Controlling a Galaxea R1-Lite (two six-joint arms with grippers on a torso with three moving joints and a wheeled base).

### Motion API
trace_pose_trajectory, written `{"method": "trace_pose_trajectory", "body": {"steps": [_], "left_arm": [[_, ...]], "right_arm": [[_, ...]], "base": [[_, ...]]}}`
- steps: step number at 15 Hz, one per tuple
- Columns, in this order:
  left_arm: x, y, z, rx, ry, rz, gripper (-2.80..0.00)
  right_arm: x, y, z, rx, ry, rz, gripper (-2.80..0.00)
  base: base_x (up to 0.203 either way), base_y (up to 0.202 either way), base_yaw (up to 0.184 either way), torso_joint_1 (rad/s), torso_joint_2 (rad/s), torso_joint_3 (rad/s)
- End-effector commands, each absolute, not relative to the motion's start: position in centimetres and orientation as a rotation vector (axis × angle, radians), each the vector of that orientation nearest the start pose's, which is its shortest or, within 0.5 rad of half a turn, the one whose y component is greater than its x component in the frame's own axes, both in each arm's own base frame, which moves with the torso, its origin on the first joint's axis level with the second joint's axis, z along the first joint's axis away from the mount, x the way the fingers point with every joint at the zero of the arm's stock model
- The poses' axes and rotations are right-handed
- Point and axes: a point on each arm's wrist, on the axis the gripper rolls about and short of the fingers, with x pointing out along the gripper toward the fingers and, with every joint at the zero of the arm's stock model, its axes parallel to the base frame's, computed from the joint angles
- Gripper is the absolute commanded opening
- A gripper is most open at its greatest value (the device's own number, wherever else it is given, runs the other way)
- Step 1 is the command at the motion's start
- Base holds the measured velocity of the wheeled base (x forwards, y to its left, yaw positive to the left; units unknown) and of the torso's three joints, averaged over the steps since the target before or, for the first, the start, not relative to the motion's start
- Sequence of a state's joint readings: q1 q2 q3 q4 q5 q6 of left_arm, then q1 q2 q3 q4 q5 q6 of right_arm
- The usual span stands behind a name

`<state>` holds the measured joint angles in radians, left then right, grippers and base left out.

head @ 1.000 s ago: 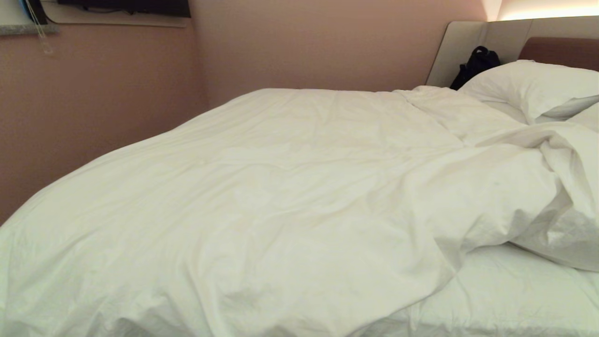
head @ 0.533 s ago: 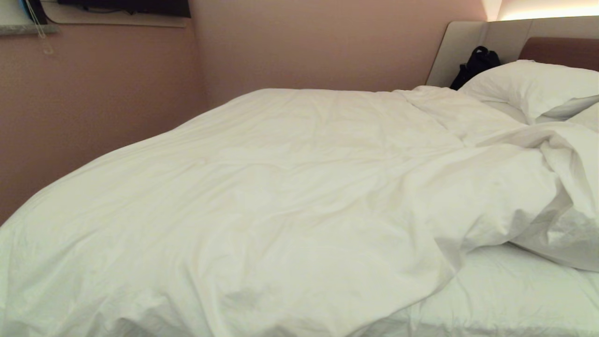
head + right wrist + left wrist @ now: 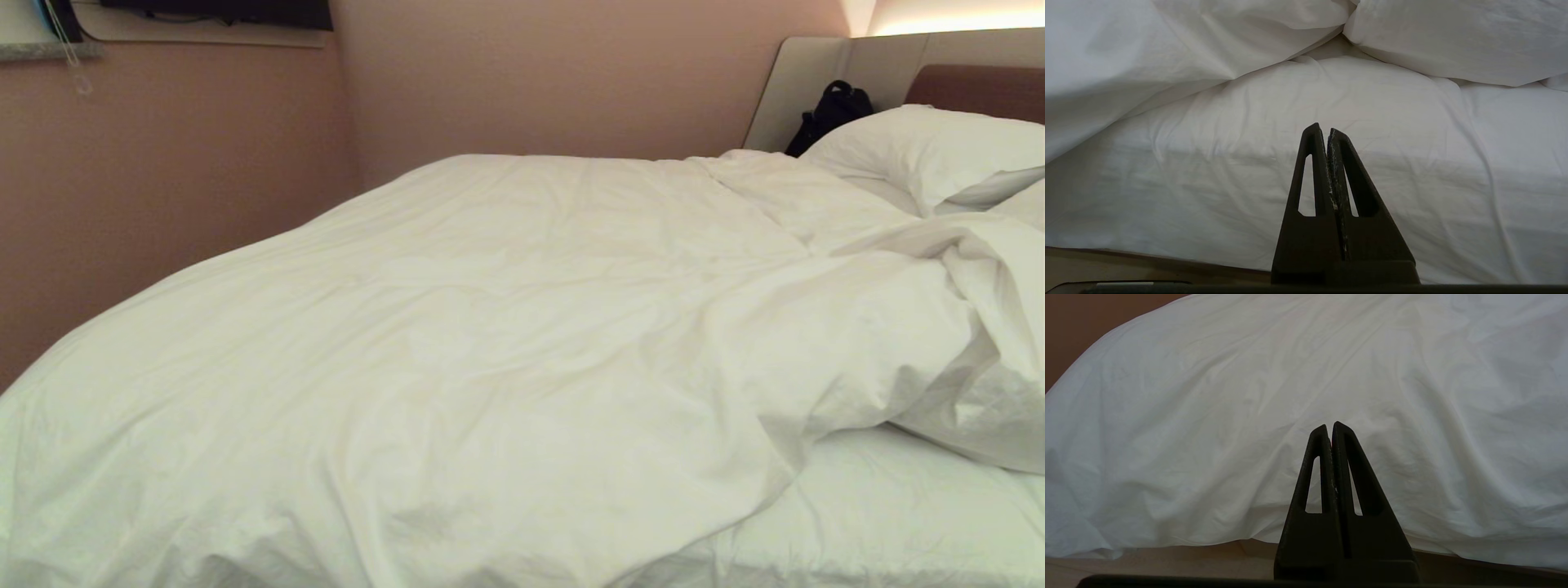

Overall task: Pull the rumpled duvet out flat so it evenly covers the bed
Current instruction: Hold the folded corner of the quilt

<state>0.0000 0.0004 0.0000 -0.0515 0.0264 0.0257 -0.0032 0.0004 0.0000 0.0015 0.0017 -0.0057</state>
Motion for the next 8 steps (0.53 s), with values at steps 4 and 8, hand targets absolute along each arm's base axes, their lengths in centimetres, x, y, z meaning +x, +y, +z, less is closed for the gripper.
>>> {"method": "trace_pose_trajectory", "body": {"steps": [4, 8], "left_arm": [[-2.30, 0.06, 8.11, 0.022, -0.055, 0.025, -2.80], [-2.30, 0.06, 8.11, 0.024, -0.055, 0.028, -2.80]], "right_arm": [[-2.28, 0.01, 7.53, -0.006, 0.002, -0.001, -2.80], [-2.28, 0.01, 7.53, -0.006, 0.002, -0.002, -2.80]], "base": [[0.000, 0.000, 0.000, 0.000, 0.00, 0.000], [0.000, 0.000, 0.000, 0.000, 0.00, 0.000]]}}
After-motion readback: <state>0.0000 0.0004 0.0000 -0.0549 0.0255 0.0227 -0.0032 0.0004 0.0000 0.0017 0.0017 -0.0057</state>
